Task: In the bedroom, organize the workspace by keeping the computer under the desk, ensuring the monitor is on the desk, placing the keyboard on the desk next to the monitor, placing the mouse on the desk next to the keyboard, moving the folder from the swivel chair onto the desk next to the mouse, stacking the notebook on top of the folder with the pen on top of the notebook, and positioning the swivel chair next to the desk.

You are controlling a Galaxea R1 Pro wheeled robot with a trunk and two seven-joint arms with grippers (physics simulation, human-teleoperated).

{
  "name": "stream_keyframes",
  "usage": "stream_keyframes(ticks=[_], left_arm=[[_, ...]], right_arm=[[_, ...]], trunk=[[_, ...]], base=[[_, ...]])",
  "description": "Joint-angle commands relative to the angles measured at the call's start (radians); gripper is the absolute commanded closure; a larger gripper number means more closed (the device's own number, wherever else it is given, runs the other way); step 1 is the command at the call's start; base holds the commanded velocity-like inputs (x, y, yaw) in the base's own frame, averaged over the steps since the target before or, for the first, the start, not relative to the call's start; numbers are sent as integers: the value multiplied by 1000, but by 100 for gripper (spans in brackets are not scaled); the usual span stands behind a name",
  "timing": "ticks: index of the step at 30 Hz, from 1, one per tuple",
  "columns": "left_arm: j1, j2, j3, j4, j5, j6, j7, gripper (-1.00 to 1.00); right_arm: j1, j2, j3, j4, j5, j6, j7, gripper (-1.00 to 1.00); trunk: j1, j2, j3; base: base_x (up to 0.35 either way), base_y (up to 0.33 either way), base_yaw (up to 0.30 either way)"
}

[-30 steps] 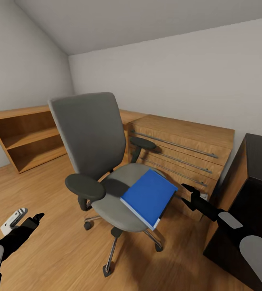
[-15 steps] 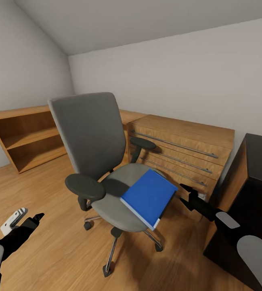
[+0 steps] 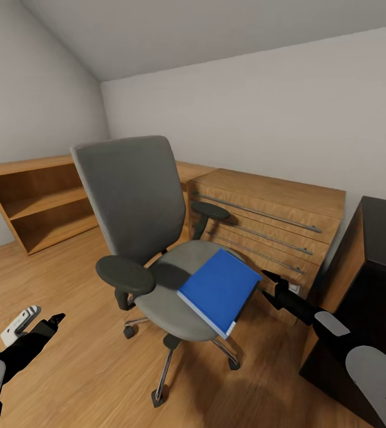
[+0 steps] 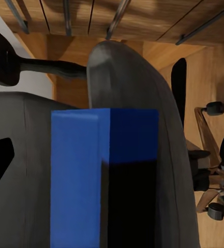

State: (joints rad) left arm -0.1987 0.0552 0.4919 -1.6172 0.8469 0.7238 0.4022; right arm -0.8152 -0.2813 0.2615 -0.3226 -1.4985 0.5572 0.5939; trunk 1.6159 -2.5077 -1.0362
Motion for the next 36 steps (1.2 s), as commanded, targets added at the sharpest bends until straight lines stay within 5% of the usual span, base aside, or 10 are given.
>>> stream_keyframes(ticks=[1,36], left_arm=[[-1,0,1,-1,11,3,9,-100],[-1,-1,1,0,7,3,9,-100]], right_arm=[[-1,-1,5,1,-6,3,3,-100],[-1,1,5,2,-5,3,2,-100]], trunk=[[0,0,-1],[0,0,-1]], base=[[0,0,0],[35,4,0]])
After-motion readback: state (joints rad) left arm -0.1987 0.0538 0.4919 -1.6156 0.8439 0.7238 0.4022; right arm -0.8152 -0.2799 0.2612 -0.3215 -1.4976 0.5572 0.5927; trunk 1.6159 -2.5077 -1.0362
